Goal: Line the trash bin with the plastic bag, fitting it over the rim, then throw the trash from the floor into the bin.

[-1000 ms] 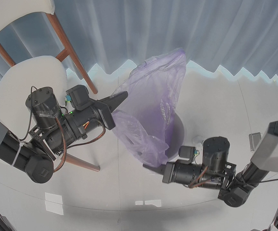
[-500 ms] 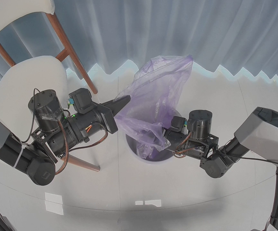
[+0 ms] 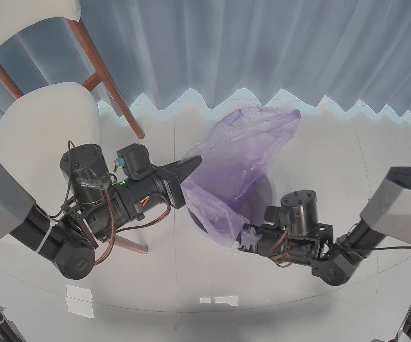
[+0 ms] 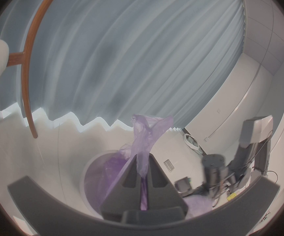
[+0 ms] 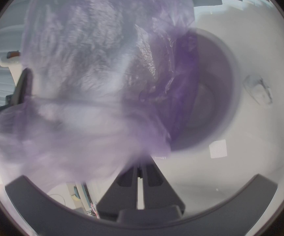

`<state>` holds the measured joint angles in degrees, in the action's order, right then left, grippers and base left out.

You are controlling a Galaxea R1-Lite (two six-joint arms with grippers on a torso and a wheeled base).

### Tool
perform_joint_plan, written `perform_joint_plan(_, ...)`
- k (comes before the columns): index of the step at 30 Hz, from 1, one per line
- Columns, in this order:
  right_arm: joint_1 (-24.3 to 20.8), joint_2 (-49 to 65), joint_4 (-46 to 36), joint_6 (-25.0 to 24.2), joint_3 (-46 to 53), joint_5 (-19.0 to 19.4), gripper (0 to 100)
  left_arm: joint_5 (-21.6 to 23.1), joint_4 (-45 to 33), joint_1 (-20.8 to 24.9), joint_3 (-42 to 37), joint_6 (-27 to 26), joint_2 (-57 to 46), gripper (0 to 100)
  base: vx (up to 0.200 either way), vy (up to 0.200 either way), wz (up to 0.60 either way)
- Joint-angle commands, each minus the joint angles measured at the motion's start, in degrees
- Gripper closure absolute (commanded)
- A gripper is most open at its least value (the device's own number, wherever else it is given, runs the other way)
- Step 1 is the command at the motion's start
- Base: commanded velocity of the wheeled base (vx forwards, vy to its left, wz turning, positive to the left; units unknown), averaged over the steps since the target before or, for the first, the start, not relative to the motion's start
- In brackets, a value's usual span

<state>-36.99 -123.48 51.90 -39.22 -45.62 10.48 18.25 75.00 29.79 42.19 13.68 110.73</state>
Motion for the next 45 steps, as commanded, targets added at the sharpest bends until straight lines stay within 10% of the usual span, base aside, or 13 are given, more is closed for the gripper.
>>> perform_joint_plan(1, -4.4, 25.7, -8.1, -0.4, 20.2, -2.4, 100, -2.2, 0.2, 1.8, 0.1, -0.1, 5.2, 100, 0.000, 0.000, 0.00)
perform_joint_plan(18, 3.3, 44.6, -20.8, -10.3, 16.8, -2.7, 100, -2.4, 6.4, 6.4, -1.4, -3.3, 13.1, 100, 0.000, 0.000, 0.00)
perform_joint_plan(19, 3.6, 43.9, -20.7, -10.4, 16.3, -2.7, 0, -2.3, 7.1, 6.4, -1.4, -4.1, 13.4, 100, 0.000, 0.000, 0.00)
perform_joint_plan(43, 9.3, 17.1, -25.6, -14.7, -11.7, -11.0, 0, -1.8, 11.8, 7.1, -2.5, -8.6, 13.9, 100, 0.000, 0.000, 0.00)
perform_joint_plan(44, 9.3, 16.7, -25.6, -14.7, -12.0, -11.1, 100, -1.8, 11.8, 7.0, -2.4, -8.6, 13.7, 100, 0.000, 0.000, 0.00)
perform_joint_plan(45, 9.3, 16.6, -25.6, -14.7, -12.0, -11.1, 100, -1.8, 11.8, 7.0, -2.3, -8.6, 13.6, 100, 0.000, 0.000, 0.00)
